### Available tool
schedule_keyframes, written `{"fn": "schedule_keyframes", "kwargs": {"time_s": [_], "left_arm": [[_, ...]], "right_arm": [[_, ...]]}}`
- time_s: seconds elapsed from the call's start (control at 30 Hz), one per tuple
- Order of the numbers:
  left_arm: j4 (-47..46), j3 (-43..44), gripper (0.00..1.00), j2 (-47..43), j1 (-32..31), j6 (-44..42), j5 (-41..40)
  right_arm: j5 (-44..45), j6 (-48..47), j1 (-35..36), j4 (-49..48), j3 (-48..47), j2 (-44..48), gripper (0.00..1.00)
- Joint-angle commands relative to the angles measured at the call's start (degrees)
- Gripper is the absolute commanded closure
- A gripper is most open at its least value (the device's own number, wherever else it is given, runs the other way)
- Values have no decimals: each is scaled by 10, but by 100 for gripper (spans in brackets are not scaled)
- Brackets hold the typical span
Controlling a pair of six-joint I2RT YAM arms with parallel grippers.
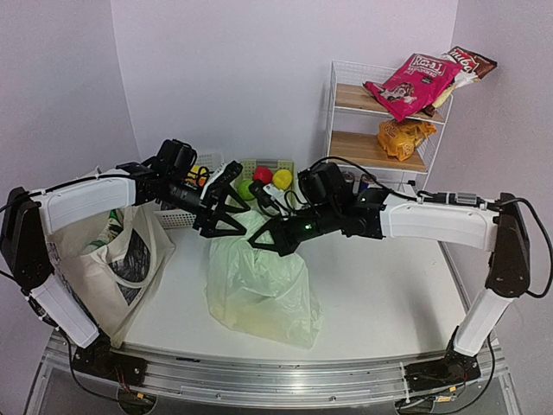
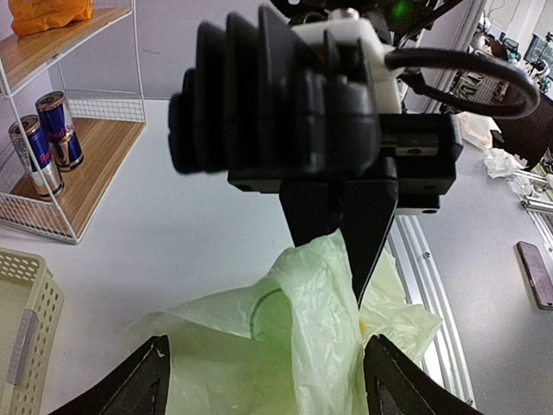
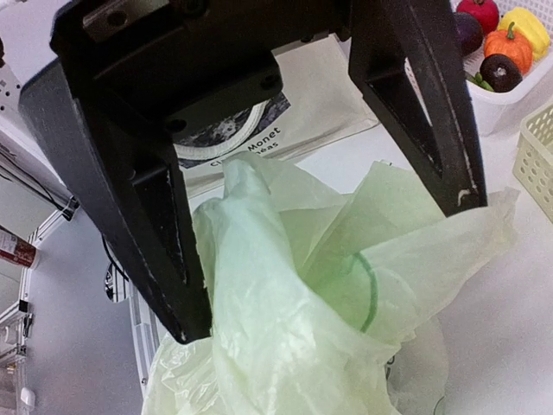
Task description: Place the mixed food into the grocery bags and tie them
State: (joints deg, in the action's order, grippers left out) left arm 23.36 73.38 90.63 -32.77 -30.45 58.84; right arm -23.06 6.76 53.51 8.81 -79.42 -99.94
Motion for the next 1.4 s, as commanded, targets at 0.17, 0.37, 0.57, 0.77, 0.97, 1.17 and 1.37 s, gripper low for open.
{"fn": "schedule_keyframes", "kwargs": {"time_s": [0.17, 0.37, 0.57, 0.77, 0.97, 1.17, 1.37], "left_arm": [[29, -25, 34, -29, -1, -32, -63], [43, -7, 99, -20, -2, -39, -44], [100, 23, 100, -25, 13, -131, -80], [87, 10, 100, -46, 13, -143, -81], [60, -2, 100, -60, 13, -120, -33], [60, -1, 100, -54, 13, -108, -6], [63, -3, 100, -58, 14, -101, 28]], "right_arm": [[22, 32, 2, -20, -14, 36, 100], [7, 42, -2, -14, -21, 37, 100], [-98, 40, -25, -4, -8, 37, 92], [-135, 25, -23, -5, -15, 15, 84], [-114, 5, -5, -11, -32, -8, 76], [-26, -17, 13, -17, -54, -33, 62], [39, -37, 15, -40, -48, -42, 70]]}}
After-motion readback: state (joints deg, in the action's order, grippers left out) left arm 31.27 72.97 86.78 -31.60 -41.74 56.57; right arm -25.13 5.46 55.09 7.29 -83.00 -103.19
